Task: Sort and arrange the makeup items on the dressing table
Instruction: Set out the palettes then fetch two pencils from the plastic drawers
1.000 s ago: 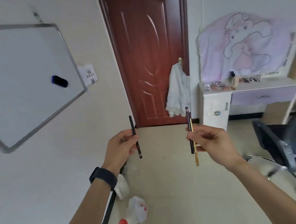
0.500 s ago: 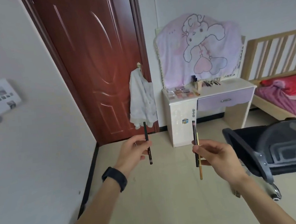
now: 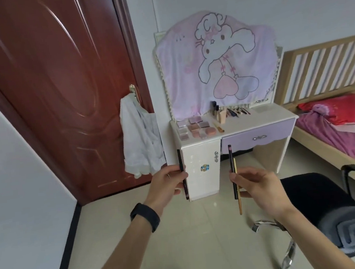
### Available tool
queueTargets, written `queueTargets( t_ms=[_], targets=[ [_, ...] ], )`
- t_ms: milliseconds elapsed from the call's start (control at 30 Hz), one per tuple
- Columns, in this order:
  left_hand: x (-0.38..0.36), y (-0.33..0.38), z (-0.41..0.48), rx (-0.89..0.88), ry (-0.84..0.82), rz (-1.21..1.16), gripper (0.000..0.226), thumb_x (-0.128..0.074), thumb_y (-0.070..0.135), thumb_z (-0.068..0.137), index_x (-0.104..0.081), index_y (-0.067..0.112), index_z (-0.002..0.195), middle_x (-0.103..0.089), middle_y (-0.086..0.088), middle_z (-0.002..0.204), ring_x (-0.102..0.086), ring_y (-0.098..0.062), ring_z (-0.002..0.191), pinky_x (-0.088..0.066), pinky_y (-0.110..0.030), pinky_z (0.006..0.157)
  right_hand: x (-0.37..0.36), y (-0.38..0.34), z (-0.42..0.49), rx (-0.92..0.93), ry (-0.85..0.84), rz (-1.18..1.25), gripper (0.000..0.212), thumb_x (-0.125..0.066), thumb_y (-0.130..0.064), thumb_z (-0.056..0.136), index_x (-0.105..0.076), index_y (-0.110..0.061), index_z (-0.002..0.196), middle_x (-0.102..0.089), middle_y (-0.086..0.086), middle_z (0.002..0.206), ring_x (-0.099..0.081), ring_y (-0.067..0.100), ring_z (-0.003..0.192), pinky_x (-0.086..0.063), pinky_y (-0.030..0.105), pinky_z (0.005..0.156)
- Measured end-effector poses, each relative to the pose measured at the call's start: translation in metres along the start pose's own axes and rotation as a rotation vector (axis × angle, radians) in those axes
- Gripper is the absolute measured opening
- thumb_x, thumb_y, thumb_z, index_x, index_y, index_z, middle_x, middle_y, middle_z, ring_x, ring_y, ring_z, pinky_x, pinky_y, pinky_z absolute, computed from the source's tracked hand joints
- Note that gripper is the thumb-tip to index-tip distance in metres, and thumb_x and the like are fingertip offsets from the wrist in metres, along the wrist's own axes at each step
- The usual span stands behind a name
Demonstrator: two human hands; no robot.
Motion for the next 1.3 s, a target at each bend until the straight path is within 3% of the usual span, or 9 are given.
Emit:
queueTargets(
  t_ms=[67, 167, 300, 500, 600, 667, 767, 1100, 1300],
  targets=[
    [-0.011, 0.001, 0.055, 0.013, -0.019, -0.020, 0.015, -0.074, 0.014, 0.085, -0.075, 0.018, 0.100, -0.074, 0.006, 0.082, -0.069, -0.011, 0.066, -0.052, -0.022, 0.062, -0.002, 0.008, 0.049, -0.013, 0.023, -0.004, 0.004, -0.081, -0.027, 0.084, -0.081, -0.029, 0.080, -0.077, -0.002, 0.082, -0.073, 0.011, 0.078, -0.060, 0.023, 0.064],
    [-0.029, 0.005, 0.141, 0.045, -0.065, -0.012, 0.013, -0.073, 0.015, 0.085, -0.075, 0.020, 0.098, -0.076, 0.002, 0.088, -0.071, -0.012, 0.067, -0.050, -0.028, 0.069, -0.005, 0.018, 0.126, -0.036, 0.033, -0.025, 0.004, -0.078, -0.028, 0.086, -0.080, -0.024, 0.085, -0.077, -0.001, 0.084, -0.074, 0.014, 0.082, -0.062, 0.028, 0.068],
    [-0.060, 0.015, 0.249, 0.086, -0.164, 0.035, 0.013, -0.071, 0.015, 0.085, -0.075, 0.021, 0.097, -0.076, 0.007, 0.082, -0.070, -0.012, 0.067, -0.049, -0.024, 0.066, 0.001, 0.030, 0.219, -0.079, 0.070, -0.043, 0.007, -0.074, -0.023, 0.090, -0.079, -0.019, 0.092, -0.076, 0.002, 0.085, -0.073, 0.019, 0.085, -0.063, 0.033, 0.070],
    [-0.135, 0.029, 0.384, 0.138, -0.300, 0.079, 0.014, -0.071, 0.016, 0.086, -0.075, 0.020, 0.099, -0.075, 0.004, 0.086, -0.070, -0.015, 0.068, -0.048, -0.028, 0.069, 0.039, 0.059, 0.334, -0.159, 0.172, -0.055, 0.007, -0.073, -0.022, 0.091, -0.080, -0.022, 0.088, -0.076, 0.000, 0.084, -0.072, 0.017, 0.080, -0.060, 0.025, 0.063],
    [-0.182, 0.033, 0.443, 0.154, -0.340, 0.096, 0.015, -0.070, 0.014, 0.086, -0.074, 0.019, 0.100, -0.075, 0.000, 0.090, -0.069, -0.016, 0.068, -0.049, -0.022, 0.064, 0.064, 0.080, 0.392, -0.209, 0.190, -0.051, 0.010, -0.073, -0.023, 0.092, -0.080, -0.025, 0.085, -0.076, 0.000, 0.081, -0.072, 0.017, 0.076, -0.059, 0.023, 0.061],
    [-0.211, 0.034, 0.478, 0.170, -0.336, 0.093, 0.016, -0.069, 0.013, 0.087, -0.073, 0.017, 0.103, -0.075, -0.005, 0.096, -0.069, -0.017, 0.068, -0.048, -0.020, 0.058, 0.083, 0.095, 0.431, -0.242, 0.189, -0.064, 0.012, -0.073, -0.024, 0.092, -0.080, -0.026, 0.082, -0.076, -0.001, 0.080, -0.073, 0.016, 0.074, -0.058, 0.021, 0.060],
    [-0.250, 0.039, 0.525, 0.193, -0.329, 0.096, 0.016, -0.070, 0.013, 0.088, -0.073, 0.014, 0.104, -0.073, -0.010, 0.103, -0.071, -0.016, 0.067, -0.047, -0.024, 0.062, 0.109, 0.114, 0.485, -0.309, 0.187, -0.033, 0.013, -0.074, -0.024, 0.090, -0.080, -0.028, 0.080, -0.076, 0.000, 0.081, -0.073, 0.015, 0.073, -0.059, 0.024, 0.060],
    [-0.347, 0.033, 0.666, 0.319, -0.372, 0.152, 0.016, -0.070, 0.017, 0.089, -0.072, 0.018, 0.106, -0.073, -0.004, 0.103, -0.069, -0.012, 0.065, -0.049, -0.019, 0.059, 0.173, 0.162, 0.632, -0.445, 0.176, -0.123, 0.007, -0.072, -0.024, 0.091, -0.079, -0.024, 0.089, -0.077, -0.004, 0.082, -0.073, 0.013, 0.076, -0.058, 0.020, 0.063],
    [-0.395, 0.017, 0.741, 0.381, -0.419, 0.164, 0.017, -0.066, 0.012, 0.092, -0.070, 0.012, 0.109, -0.070, -0.005, 0.099, -0.065, -0.016, 0.066, -0.050, -0.026, 0.062, 0.200, 0.199, 0.719, -0.504, 0.139, -0.232, 0.008, -0.070, -0.024, 0.092, -0.077, -0.026, 0.095, -0.076, -0.010, 0.082, -0.073, 0.012, 0.079, -0.061, 0.033, 0.080]
  ],
)
Point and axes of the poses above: each hand's wrist, its own z-axis towards the middle knuckle, its own x-axis out of the back of the hand, y = z × x, the point moved 4 cm from there along z, towards the middle knuckle
